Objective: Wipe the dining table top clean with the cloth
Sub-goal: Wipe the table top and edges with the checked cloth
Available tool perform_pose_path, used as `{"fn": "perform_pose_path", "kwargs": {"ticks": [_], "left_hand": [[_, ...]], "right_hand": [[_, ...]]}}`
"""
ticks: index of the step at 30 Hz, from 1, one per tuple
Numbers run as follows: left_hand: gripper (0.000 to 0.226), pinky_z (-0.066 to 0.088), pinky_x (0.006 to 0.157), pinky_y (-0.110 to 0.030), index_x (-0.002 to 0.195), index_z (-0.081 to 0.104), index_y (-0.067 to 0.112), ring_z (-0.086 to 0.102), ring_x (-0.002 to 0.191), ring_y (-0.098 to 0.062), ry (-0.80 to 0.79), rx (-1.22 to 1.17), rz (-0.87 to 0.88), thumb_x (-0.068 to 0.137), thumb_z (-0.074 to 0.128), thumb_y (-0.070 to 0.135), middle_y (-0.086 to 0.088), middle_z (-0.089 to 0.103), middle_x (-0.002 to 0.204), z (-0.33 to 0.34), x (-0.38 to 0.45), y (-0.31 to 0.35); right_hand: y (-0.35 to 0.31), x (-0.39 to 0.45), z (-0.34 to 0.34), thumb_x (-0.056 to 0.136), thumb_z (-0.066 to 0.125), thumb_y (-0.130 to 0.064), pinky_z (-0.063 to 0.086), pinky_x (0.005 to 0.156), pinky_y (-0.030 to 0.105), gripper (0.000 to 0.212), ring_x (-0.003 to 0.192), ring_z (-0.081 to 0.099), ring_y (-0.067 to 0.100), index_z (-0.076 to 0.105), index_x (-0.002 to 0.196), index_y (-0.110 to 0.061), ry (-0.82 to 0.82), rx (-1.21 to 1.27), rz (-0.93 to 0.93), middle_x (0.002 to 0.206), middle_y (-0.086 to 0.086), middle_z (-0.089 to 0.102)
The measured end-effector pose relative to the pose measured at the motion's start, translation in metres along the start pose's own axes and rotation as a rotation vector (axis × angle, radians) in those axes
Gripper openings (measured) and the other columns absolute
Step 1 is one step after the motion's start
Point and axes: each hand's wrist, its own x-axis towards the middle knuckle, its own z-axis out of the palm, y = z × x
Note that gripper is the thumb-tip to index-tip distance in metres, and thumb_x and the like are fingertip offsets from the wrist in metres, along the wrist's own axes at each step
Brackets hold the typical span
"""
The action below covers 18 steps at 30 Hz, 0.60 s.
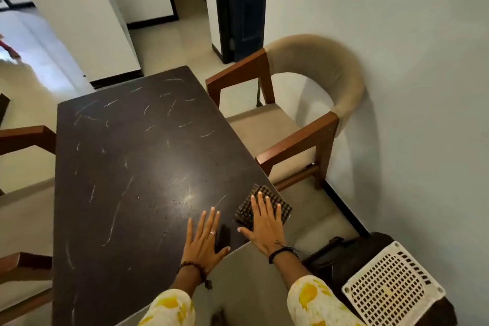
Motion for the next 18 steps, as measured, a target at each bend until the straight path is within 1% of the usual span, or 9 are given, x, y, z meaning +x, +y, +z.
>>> {"fn": "perform_pose_path", "kwargs": {"ticks": [2, 4, 5, 6, 8, 11, 13, 15, 18], "left_hand": [[0.115, -0.009, 0.105, -0.048, 0.142, -0.017, 0.015, -0.03, 0.134, -0.016, -0.111, 0.001, -0.033, 0.067, 0.057, 0.063, -0.001, -0.031, 0.149, 0.002, 0.004, -0.01], [0.106, -0.023, 0.103, -0.046, 0.144, -0.008, 0.014, -0.034, 0.132, -0.019, -0.248, 0.027, -0.067, 0.073, 0.052, 0.065, -0.008, -0.015, 0.153, 0.007, 0.006, -0.021], [0.098, -0.031, 0.1, -0.045, 0.142, -0.009, 0.018, -0.031, 0.133, -0.022, -0.319, 0.016, -0.062, 0.078, 0.045, 0.066, -0.008, -0.013, 0.153, 0.014, 0.006, -0.026], [0.091, -0.034, 0.096, -0.045, 0.141, -0.014, 0.021, -0.026, 0.136, -0.024, -0.401, -0.008, -0.067, 0.081, 0.038, 0.066, -0.005, -0.016, 0.153, 0.019, 0.005, -0.031], [0.085, -0.032, 0.099, -0.046, 0.141, -0.015, 0.024, -0.016, 0.14, -0.024, -0.478, -0.009, -0.074, 0.084, 0.033, 0.065, -0.003, -0.019, 0.152, 0.027, -0.001, -0.043], [0.079, -0.021, 0.106, -0.046, 0.142, -0.013, 0.026, -0.01, 0.141, -0.023, -0.472, -0.072, -0.057, 0.086, 0.03, 0.063, -0.003, -0.013, 0.154, 0.031, -0.01, -0.064], [0.074, -0.021, 0.106, -0.044, 0.141, -0.01, 0.028, -0.008, 0.141, -0.022, -0.439, -0.13, -0.039, 0.088, 0.029, 0.061, -0.003, -0.01, 0.154, 0.032, -0.015, -0.075], [0.071, -0.022, 0.106, -0.042, 0.143, -0.004, 0.028, -0.004, 0.142, -0.02, -0.408, -0.186, -0.021, 0.089, 0.03, 0.059, -0.002, -0.005, 0.155, 0.031, -0.017, -0.084], [0.07, -0.02, 0.107, -0.041, 0.144, 0.002, 0.026, 0.0, 0.142, -0.02, -0.371, -0.242, -0.054, 0.088, 0.029, 0.059, -0.001, -0.004, 0.154, 0.03, -0.01, -0.11]], "right_hand": [[-0.006, 0.006, 0.009, 0.085, 0.048, -0.058, -0.003, 0.114, 0.056, 0.093, 0.145, -0.007, 0.033, -0.007, 0.148, -0.019, -0.052, -0.003, 0.108, 0.158, 0.009, -0.01], [-0.006, 0.008, 0.016, 0.084, 0.051, -0.056, 0.001, 0.113, 0.057, 0.093, 0.144, -0.006, 0.038, -0.006, 0.148, -0.022, -0.073, -0.019, 0.191, 0.158, 0.009, -0.011], [-0.007, 0.011, 0.018, 0.085, 0.052, -0.055, 0.004, 0.113, 0.057, 0.091, 0.144, -0.003, 0.039, -0.005, 0.148, -0.023, -0.075, -0.021, 0.213, 0.158, 0.009, -0.009], [-0.009, 0.013, 0.019, 0.086, 0.051, -0.052, 0.008, 0.113, 0.057, 0.087, 0.143, 0.001, 0.039, -0.002, 0.149, -0.023, -0.067, -0.032, 0.226, 0.159, 0.009, -0.005], [-0.009, 0.019, 0.016, 0.089, 0.05, -0.046, 0.018, 0.112, 0.055, 0.079, 0.142, 0.013, 0.038, 0.004, 0.149, -0.022, -0.042, -0.08, 0.239, 0.158, 0.008, 0.006], [-0.01, 0.028, 0.004, 0.09, 0.053, -0.034, 0.038, 0.104, 0.048, 0.073, 0.133, 0.03, 0.037, 0.011, 0.147, -0.017, -0.083, -0.186, 0.227, 0.152, 0.013, 0.02], [-0.015, 0.034, -0.006, 0.09, 0.053, -0.021, 0.048, 0.093, 0.042, 0.067, 0.122, 0.042, 0.036, 0.016, 0.145, -0.014, -0.083, -0.232, 0.204, 0.145, 0.016, 0.028], [-0.02, 0.044, -0.019, 0.089, 0.05, -0.012, 0.049, 0.087, 0.039, 0.058, 0.113, 0.051, 0.035, 0.023, 0.141, -0.01, -0.05, -0.173, 0.218, 0.138, 0.018, 0.037], [-0.033, 0.069, -0.043, 0.087, 0.05, -0.011, 0.047, 0.085, 0.042, 0.045, 0.107, 0.056, 0.039, 0.036, 0.13, -0.007, 0.001, 0.073, 0.242, 0.125, 0.02, 0.053]]}}
